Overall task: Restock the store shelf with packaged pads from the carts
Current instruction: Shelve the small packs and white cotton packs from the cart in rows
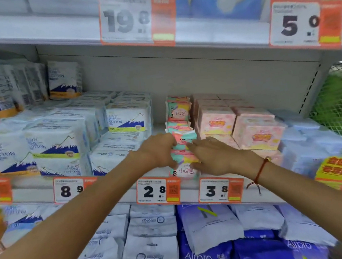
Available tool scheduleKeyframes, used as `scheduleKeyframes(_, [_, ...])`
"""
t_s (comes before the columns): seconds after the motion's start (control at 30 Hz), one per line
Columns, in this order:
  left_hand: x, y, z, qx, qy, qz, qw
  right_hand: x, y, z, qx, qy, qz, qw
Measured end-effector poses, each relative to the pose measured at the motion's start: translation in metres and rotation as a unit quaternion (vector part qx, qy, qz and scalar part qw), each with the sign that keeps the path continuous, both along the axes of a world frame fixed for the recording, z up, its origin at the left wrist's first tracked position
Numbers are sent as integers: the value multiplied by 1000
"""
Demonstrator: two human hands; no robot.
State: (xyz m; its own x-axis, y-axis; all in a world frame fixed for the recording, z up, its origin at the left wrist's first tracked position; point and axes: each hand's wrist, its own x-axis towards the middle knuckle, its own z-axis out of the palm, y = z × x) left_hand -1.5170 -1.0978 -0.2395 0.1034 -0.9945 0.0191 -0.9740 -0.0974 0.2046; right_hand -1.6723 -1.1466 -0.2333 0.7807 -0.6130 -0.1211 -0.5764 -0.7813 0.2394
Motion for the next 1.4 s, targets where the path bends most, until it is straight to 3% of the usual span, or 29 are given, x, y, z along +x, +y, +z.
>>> scheduleKeyframes(0.1, [0,-2,7,21,5,38,999,7,-3,-8,-28,-3,7,1000])
scheduleKeyframes(0.13, [1,-3,11,46,43,51,997,9,-4,-10,-33,0,8,999])
scheduleKeyframes(0.2, [4,-11,21,91,219,81,968,10,-7,-12,-32,4,10,999])
scheduleKeyframes(0.27, [8,-25,27,60,367,118,921,8,-10,-7,-13,1,15,1000])
scheduleKeyframes(0.43, [7,-59,10,33,447,155,881,7,-18,10,55,-6,32,998])
scheduleKeyframes(0.63, [9,-75,-9,12,594,157,789,4,-24,9,78,-28,50,995])
scheduleKeyframes(0.9, [8,-73,-7,11,649,134,749,6,-26,8,80,0,45,996])
scheduleKeyframes(0.97, [3,-67,-2,13,637,136,758,0,-25,21,158,6,22,987])
scheduleKeyframes(1.03, [0,-57,5,2,608,143,781,-5,-27,40,229,-51,7,972])
scheduleKeyframes(1.17, [9,-47,6,-28,540,187,820,8,-50,46,104,-114,-33,988])
scheduleKeyframes(1.3, [5,-37,7,-17,336,162,927,38,-65,18,12,-130,-30,991])
scheduleKeyframes(1.4, [3,-41,5,-34,266,167,949,48,-69,17,8,-163,-36,986])
